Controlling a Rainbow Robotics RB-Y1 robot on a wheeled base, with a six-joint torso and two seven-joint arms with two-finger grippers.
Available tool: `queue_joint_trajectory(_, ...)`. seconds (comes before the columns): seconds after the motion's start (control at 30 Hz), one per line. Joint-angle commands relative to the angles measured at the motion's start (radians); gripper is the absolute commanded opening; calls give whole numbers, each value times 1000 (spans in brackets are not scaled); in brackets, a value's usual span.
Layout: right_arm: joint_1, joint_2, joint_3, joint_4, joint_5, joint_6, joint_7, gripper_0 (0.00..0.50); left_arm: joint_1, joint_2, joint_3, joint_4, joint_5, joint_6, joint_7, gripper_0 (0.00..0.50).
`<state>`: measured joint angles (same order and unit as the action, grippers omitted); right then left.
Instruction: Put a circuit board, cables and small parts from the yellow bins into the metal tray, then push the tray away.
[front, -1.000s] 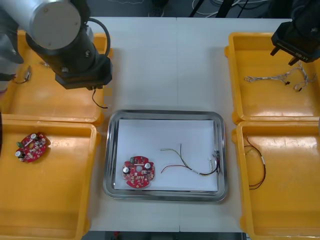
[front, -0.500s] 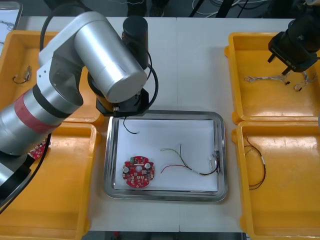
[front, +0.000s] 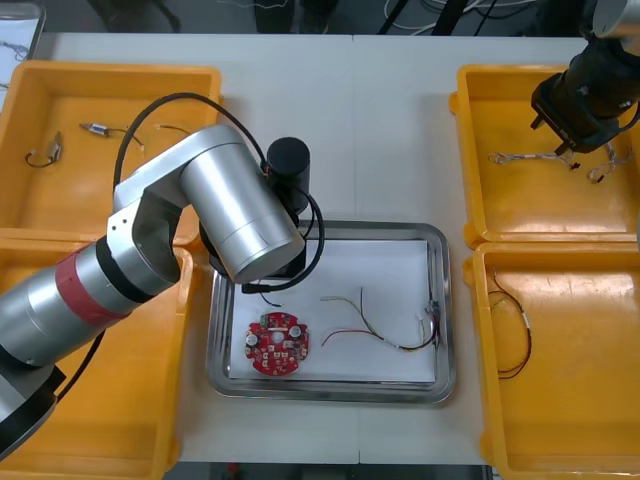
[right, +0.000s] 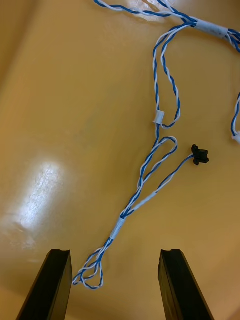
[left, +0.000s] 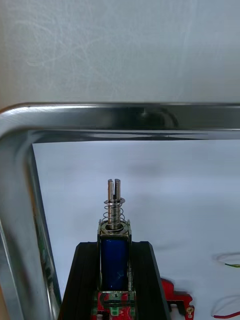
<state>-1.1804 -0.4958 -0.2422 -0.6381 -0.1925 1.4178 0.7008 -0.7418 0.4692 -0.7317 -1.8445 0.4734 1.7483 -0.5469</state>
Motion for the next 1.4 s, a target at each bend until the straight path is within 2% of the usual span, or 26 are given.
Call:
queue_joint_trajectory(0.03,-73,6,-2,35,13,-54,-98,500,44,0,-23,-35,-27,-58,79,0)
queue_joint_trajectory(0.23,-74,8,4,61,8,-80,-173,500,79,25,-44,-35,-55,-141,81,0)
queue_joint_trajectory(0.53,-76,14,0,115,-8,-89,-234,500,84,40,-57,-35,-62,-141,78,0)
queue_joint_trajectory(0.77,-74,22,-17,153,-22,-143,-267,500,85,49,-55,-35,-61,-136,79,1)
queue_joint_trajectory(0.8,-76,22,-17,161,-25,-152,-270,500,85,51,-55,-35,-61,-135,78,13)
queue_joint_trajectory(0.83,-74,23,-19,167,-27,-161,-273,500,85,51,-57,-35,-61,-135,78,52)
queue_joint_trajectory(0.87,-74,23,-19,173,-32,-168,-276,500,85,54,-55,-33,-62,-133,76,125)
queue_joint_trajectory(0.93,-74,25,-19,179,-41,-171,-280,500,85,54,-55,-35,-62,-133,78,214)
queue_joint_trajectory(0.97,-74,25,-19,187,-56,-171,-284,500,85,54,-55,-35,-62,-131,76,306)
queue_joint_trajectory(1.0,-73,25,-20,192,-61,-172,-285,500,85,54,-55,-35,-64,-131,76,357)
queue_joint_trajectory(1.03,-74,25,-20,195,-67,-174,-288,500,85,55,-54,-35,-62,-131,76,433)
queue_joint_trajectory(1.07,-71,25,-19,196,-70,-174,-293,500,85,55,-54,-35,-64,-131,74,476)
queue_joint_trajectory(1.13,-67,25,-19,198,-79,-172,-297,500,85,55,-51,-35,-65,-131,74,500)
queue_joint_trajectory(1.4,-39,25,-12,196,-87,-172,-302,500,85,55,-18,-42,-56,-124,78,500)
